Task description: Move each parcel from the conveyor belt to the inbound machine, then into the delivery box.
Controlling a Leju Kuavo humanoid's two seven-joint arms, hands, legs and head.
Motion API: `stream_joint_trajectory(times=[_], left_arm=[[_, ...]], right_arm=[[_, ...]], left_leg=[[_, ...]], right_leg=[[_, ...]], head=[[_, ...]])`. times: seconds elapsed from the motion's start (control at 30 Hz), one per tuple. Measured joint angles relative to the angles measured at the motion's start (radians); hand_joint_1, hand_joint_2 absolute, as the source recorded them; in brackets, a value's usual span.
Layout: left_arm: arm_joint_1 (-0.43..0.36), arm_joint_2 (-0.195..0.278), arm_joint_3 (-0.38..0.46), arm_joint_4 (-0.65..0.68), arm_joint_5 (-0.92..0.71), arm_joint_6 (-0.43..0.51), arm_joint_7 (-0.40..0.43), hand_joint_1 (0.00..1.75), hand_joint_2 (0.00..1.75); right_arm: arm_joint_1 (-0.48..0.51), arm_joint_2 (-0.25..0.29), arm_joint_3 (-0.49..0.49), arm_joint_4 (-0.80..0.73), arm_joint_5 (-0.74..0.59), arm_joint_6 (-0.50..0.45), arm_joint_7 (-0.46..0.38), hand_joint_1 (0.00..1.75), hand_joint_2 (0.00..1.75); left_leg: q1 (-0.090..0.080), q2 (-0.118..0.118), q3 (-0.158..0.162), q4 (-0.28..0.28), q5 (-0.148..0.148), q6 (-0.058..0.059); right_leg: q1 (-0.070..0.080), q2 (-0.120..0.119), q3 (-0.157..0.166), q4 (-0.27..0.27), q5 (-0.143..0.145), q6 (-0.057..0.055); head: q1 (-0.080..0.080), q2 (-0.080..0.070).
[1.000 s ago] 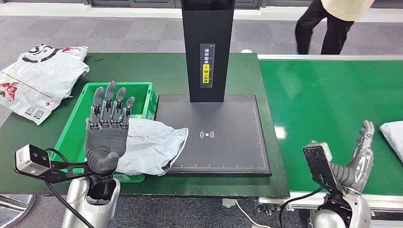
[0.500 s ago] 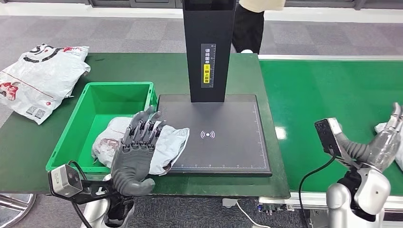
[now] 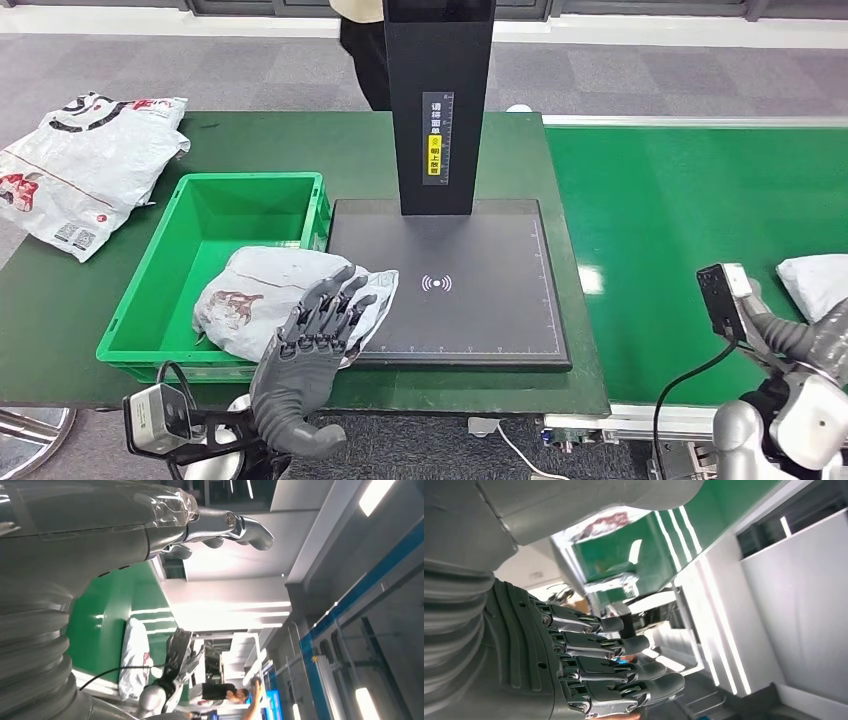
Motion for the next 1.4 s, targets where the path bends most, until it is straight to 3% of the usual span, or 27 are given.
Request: stream_joint_trajectory(times=[0.67, 0.8, 1.03, 1.4], left_arm=[[0.031, 0.027, -0.04, 0.004, -0.087, 0.058, -0.063, 0.0, 1.75], [0.029, 0.027, -0.042, 0.004, -0.097, 0.062, -0.052, 0.0, 0.0], [0.024, 0.026, -0.05, 0.007, -0.13, 0.078, -0.031, 0.0, 0.0], [0.024, 0.026, -0.058, 0.015, -0.16, 0.099, -0.032, 0.0, 0.0]], right_arm=[[-0.042, -0.026, -0.058, 0.082, 0.08, 0.035, 0.035, 0.0, 1.75], [-0.055, -0.03, -0.069, 0.101, 0.087, 0.037, 0.04, 0.0, 1.75], [-0.099, -0.067, -0.126, 0.235, 0.078, 0.034, 0.03, 0.0, 1.75], [-0.181, -0.157, -0.188, 0.655, 0.065, -0.091, 0.014, 0.0, 1.75]], left_leg=[[0.0, 0.0, 0.0, 0.0, 0.0, 0.0], [0.0, 0.0, 0.0, 0.0, 0.0, 0.0], [0.0, 0.0, 0.0, 0.0, 0.0, 0.0], [0.0, 0.0, 0.0, 0.0, 0.0, 0.0]], right_leg=[[0.0, 0.0, 0.0, 0.0, 0.0, 0.0], [0.0, 0.0, 0.0, 0.0, 0.0, 0.0], [0.0, 0.0, 0.0, 0.0, 0.0, 0.0], [0.0, 0.0, 0.0, 0.0, 0.001, 0.001]], head=[[0.0, 0.0], [0.0, 0.0], [0.0, 0.0], [0.0, 0.0]])
